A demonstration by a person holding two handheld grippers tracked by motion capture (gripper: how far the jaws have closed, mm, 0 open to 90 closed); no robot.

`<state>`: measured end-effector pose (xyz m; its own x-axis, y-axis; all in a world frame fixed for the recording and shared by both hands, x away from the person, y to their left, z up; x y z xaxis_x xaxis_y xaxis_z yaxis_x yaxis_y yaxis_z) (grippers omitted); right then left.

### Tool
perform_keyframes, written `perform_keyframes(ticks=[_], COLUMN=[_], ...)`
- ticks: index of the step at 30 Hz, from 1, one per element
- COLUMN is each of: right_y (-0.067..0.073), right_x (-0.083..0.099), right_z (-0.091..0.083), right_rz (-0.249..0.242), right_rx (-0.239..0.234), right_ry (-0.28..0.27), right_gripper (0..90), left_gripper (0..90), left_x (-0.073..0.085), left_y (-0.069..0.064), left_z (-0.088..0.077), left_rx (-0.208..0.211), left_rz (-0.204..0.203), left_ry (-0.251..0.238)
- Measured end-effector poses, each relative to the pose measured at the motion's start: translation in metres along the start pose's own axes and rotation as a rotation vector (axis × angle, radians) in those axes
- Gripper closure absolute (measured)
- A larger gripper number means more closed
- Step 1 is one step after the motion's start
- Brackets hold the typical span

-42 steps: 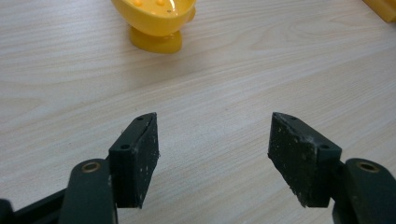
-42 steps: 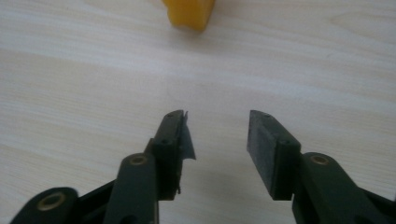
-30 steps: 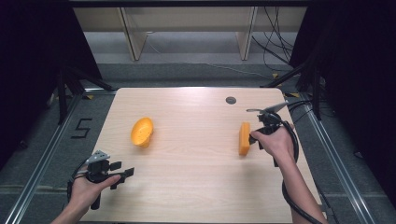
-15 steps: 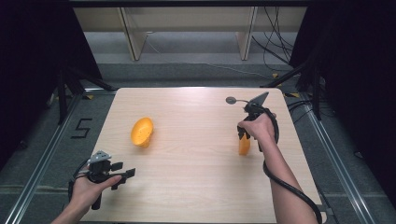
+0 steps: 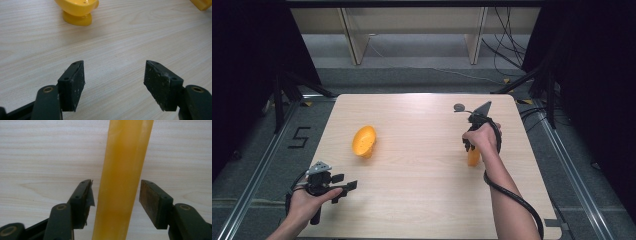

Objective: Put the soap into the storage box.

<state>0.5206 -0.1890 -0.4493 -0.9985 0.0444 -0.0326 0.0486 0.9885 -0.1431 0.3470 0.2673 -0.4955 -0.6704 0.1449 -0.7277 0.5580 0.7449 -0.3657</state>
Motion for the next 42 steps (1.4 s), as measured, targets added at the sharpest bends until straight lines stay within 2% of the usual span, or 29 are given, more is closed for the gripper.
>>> perform_keyframes(ticks=[1, 2, 3, 4, 10, 11, 13, 16, 17, 19, 20, 21, 22, 23, 24, 25, 28, 29, 30, 31, 32, 33, 34, 35, 36, 37, 38, 40, 42], right_y=[-0.003, 0.0, 0.001, 0.0, -0.001, -0.003, 0.0, 0.0, 0.0, -0.002, 0.001, -0.005, -0.006, -0.006, -0.007, -0.008, -0.011, -0.012, -0.012, -0.01, -0.009, -0.009, -0.006, -0.003, 0.0, 0.001, 0.003, 0.006, 0.005], right_x=[0.0, -0.001, -0.001, -0.001, -0.002, -0.001, -0.002, -0.002, -0.002, -0.001, -0.001, 0.001, 0.003, 0.003, 0.004, 0.006, 0.011, 0.018, 0.025, 0.033, 0.041, 0.041, 0.05, 0.058, 0.068, 0.072, 0.08, 0.092, 0.094], right_z=[0.001, 0.001, 0.004, 0.004, 0.006, 0.007, 0.006, 0.005, 0.005, 0.005, 0.005, 0.006, 0.005, 0.005, 0.003, 0.001, -0.006, -0.011, -0.011, -0.013, -0.013, -0.013, -0.014, -0.013, -0.014, -0.014, -0.015, -0.018, -0.019], right_rz=[-0.037, -0.003, 0.016, -0.002, 0.009, -0.011, 0.035, 0.033, 0.024, -0.01, 0.014, -0.094, -0.142, -0.142, -0.176, -0.214, -0.374, -0.613, -0.863, -0.907, -1.013, -1.013, -1.116, -1.167, -1.232, -1.285, -1.304, -1.326, -1.429], right_rx=[0.004, -0.002, -0.042, 0.015, 0.004, 0.0, -0.005, 0.01, 0.013, 0.015, 0.001, -0.007, -0.013, -0.013, -0.031, -0.042, -0.039, 0.039, 0.034, -0.039, -0.053, -0.053, -0.08, -0.079, -0.053, -0.036, -0.005, -0.018, -0.038], right_ry=[-0.011, 0.001, -0.012, 0.008, 0.01, 0.01, 0.028, 0.027, 0.028, 0.029, 0.03, -0.011, -0.024, -0.024, -0.002, -0.017, -0.076, -0.151, -0.242, -0.23, -0.249, -0.249, -0.253, -0.236, -0.214, -0.219, -0.201, -0.184, -0.234], right_gripper=[47.3, 47.9, 48.2, 50.7, 56.8, 58.7, 59.9, 61.5, 61.7, 61.8, 61.8, 61.9, 61.9, 61.9, 61.9, 61.9, 62.0, 61.9, 61.9, 62.0, 62.0, 62.0, 62.0, 62.0, 62.0, 62.0, 62.0, 62.0, 62.0], left_gripper=[32.7, 32.7, 32.7, 32.7, 32.7, 32.7, 32.7, 32.7, 32.7, 32.7, 32.7, 32.7, 32.7, 32.7, 32.7, 32.7, 32.8, 32.9, 33.2, 33.6, 34.1, 34.1, 34.4, 34.4, 34.5, 34.5, 34.5, 34.4, 34.3], left_x=[0.0, 0.0, 0.0, 0.0, 0.0, 0.0, 0.001, 0.001, 0.001, 0.001, 0.001, 0.001, 0.001, 0.001, 0.0, 0.0, 0.001, 0.001, 0.001, 0.001, 0.001, 0.001, 0.001, 0.001, 0.001, 0.001, 0.001, 0.001, 0.001], left_y=[0.0, 0.0, 0.0, 0.0, 0.0, 0.0, 0.0, 0.0, 0.001, 0.001, 0.001, 0.001, 0.001, 0.0, 0.0, 0.001, 0.001, 0.001, 0.0, -0.001, -0.001, 0.0, -0.003, -0.004, -0.004, -0.005, -0.006, -0.008, -0.009], left_z=[0.0, 0.001, 0.001, 0.0, 0.001, 0.001, 0.001, 0.001, 0.0, 0.0, 0.0, 0.001, 0.001, 0.002, 0.002, 0.001, 0.002, 0.002, 0.002, 0.002, 0.002, 0.001, 0.003, 0.004, 0.004, 0.005, 0.005, 0.006, 0.005], left_rx=[0.0, 0.002, 0.002, 0.004, 0.004, 0.006, 0.009, 0.009, 0.006, 0.007, 0.007, 0.01, 0.01, 0.011, 0.011, 0.008, 0.008, 0.009, 0.016, 0.02, 0.02, 0.025, 0.03, 0.038, 0.045, 0.048, 0.054, 0.066, 0.076], left_rz=[0.0, -0.002, -0.003, -0.002, -0.007, -0.009, -0.004, -0.004, 0.005, -0.001, -0.001, -0.003, -0.003, -0.011, -0.011, -0.011, -0.014, -0.013, -0.007, -0.001, -0.001, 0.017, 0.009, 0.022, 0.028, 0.03, 0.038, 0.05, 0.058], left_ry=[0.001, 0.0, -0.003, 0.001, -0.003, -0.001, 0.006, 0.006, 0.022, 0.016, 0.017, 0.015, 0.015, 0.0, -0.001, 0.006, 0.003, 0.005, 0.007, 0.008, 0.008, 0.022, 0.004, 0.008, 0.017, 0.01, 0.015, 0.008, 0.007])
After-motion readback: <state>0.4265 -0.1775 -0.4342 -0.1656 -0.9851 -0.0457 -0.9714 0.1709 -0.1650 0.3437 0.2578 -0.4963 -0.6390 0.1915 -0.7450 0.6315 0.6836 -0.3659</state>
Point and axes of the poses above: each handheld gripper's, and its own axes: z roughly forward along the jaws, x roughly out of its underside, y roughly to its left, the point moved 2 cm from there along z, roughly forward along the jaws, and after that the axes turned 10 degrees about x, right-handed, at the moved point
